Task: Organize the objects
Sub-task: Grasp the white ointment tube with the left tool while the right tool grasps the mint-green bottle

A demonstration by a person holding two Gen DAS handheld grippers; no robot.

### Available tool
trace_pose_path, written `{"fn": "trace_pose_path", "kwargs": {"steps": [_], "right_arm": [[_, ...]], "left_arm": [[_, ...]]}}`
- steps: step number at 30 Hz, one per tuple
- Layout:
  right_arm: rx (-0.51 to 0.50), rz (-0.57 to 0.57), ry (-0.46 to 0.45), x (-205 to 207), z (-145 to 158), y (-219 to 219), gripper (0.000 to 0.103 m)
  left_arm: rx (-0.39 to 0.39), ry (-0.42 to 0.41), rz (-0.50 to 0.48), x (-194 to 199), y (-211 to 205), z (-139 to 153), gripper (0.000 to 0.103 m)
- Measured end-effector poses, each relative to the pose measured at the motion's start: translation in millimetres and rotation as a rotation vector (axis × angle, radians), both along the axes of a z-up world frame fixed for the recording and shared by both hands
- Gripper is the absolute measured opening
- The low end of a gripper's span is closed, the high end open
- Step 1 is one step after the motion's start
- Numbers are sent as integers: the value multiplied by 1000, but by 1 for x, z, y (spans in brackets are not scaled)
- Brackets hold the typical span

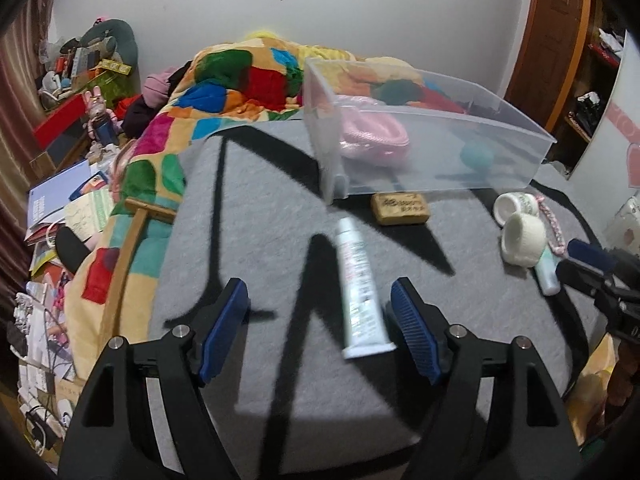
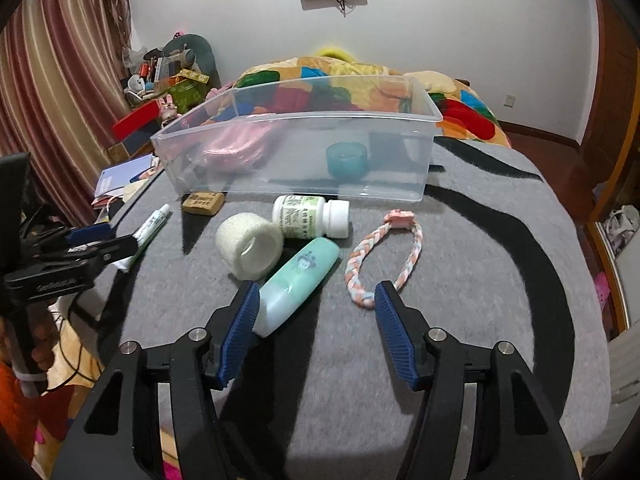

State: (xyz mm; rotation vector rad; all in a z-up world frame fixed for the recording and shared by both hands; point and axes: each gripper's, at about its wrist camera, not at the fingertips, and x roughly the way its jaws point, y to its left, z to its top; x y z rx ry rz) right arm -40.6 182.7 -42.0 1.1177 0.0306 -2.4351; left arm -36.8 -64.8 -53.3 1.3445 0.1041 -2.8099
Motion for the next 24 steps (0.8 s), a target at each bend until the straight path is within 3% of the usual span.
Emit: {"fn": "trace_pose_path", "kwargs": {"steps": [3, 5, 8, 9, 10, 13, 17, 24], "right_arm": [[3, 14, -14, -4, -2, -7, 43], [-9, 23, -32, -9, -5, -12, 39], [0, 18, -33, -15, -10, -17, 36], [8, 14, -33, -18, -12, -19, 35], [14, 10, -29, -20, -13, -20, 31], [27, 1, -19, -22, -13, -19, 18], [-7, 3, -20, -16, -9, -10, 18], [-58, 4, 78, -6, 31, 1, 18]], "left_arm": [[2, -12, -20, -8, 8, -6, 52], [-24, 7, -12, -9, 13, -8, 50], [-30, 27, -16, -8, 17, -9, 31], [-28, 29, -19, -7, 18, -8, 20], [-24, 30, -22, -7, 18, -8, 16], [-9, 44, -30, -4, 18, -5, 16], [0, 75, -40, 2, 22, 3, 16], [34, 182, -52, 8, 25, 42, 16]]}}
